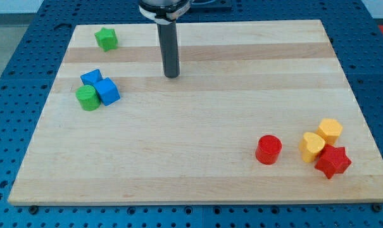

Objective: Slide the red circle towards the center

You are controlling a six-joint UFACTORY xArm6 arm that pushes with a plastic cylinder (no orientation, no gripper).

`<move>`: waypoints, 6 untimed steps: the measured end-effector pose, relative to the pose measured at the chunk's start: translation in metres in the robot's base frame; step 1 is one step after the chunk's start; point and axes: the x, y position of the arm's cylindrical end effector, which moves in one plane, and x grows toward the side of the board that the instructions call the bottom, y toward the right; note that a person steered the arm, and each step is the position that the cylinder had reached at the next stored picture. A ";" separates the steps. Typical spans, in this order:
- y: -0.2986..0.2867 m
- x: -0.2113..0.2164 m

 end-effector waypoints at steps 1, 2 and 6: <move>-0.032 0.012; -0.064 0.025; 0.152 0.049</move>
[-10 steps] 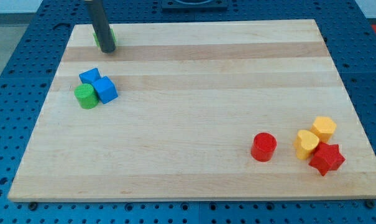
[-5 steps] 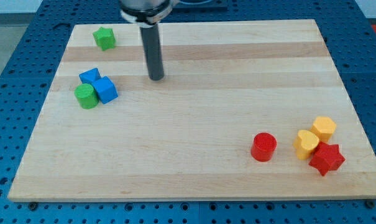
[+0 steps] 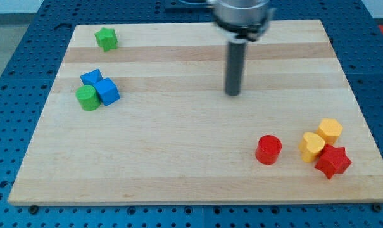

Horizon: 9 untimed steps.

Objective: Slide the red circle towards the center

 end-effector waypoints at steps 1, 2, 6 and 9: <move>0.025 0.025; 0.050 0.068; 0.035 0.155; -0.090 0.102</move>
